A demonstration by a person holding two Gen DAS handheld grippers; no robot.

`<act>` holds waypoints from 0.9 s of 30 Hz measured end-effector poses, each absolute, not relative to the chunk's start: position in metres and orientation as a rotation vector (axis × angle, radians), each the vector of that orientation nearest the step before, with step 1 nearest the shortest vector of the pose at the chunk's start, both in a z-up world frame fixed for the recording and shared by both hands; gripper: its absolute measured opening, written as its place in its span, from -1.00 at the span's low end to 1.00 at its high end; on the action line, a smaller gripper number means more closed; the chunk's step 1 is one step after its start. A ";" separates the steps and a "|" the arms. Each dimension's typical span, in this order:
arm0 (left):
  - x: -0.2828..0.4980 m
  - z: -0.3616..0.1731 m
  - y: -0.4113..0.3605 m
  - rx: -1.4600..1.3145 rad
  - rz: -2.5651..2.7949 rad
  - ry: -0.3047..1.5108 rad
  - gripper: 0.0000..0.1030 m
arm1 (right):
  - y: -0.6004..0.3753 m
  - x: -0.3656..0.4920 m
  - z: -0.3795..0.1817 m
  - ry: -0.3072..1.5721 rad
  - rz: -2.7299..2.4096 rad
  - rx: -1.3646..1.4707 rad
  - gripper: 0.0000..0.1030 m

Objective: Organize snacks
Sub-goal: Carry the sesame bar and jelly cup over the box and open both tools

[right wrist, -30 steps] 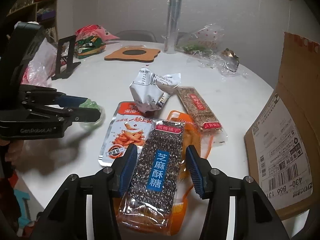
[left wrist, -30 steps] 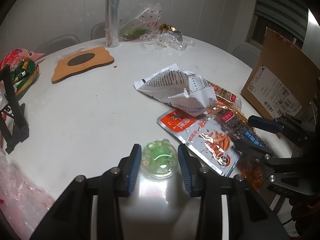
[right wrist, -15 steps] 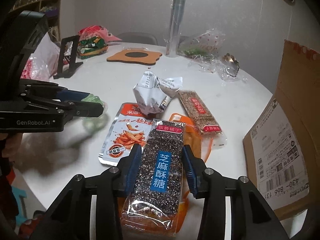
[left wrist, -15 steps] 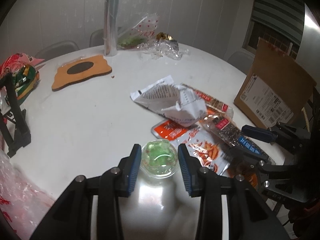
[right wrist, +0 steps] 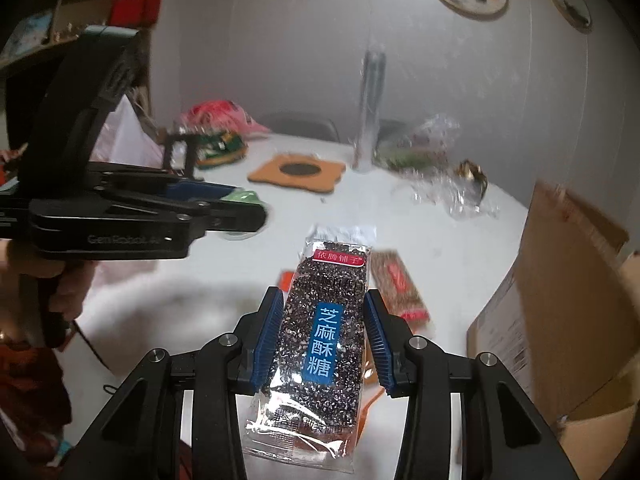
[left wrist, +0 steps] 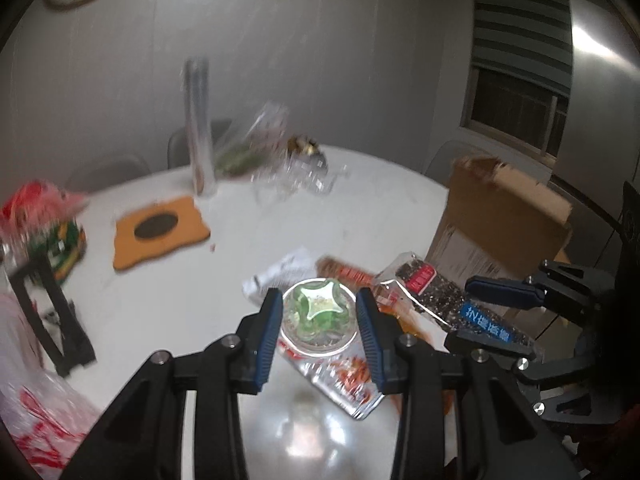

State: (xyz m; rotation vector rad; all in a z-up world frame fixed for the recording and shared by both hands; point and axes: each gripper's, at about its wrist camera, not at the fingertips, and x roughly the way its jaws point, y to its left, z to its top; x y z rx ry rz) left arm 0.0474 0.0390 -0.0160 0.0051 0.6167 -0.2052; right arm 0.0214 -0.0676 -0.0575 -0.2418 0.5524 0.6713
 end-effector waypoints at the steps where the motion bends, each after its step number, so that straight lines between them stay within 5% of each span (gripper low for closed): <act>1: 0.048 -0.008 0.035 0.015 -0.208 0.604 -0.32 | -0.070 0.018 -0.048 0.524 0.668 -0.248 -0.28; 12: 0.059 0.059 -0.043 0.100 -0.327 0.510 -0.32 | -0.123 0.013 0.011 0.377 0.599 -0.217 -0.28; 27: 0.123 0.063 -0.175 0.215 -0.527 0.586 -0.32 | -0.243 0.041 0.006 0.419 0.389 -0.112 -0.28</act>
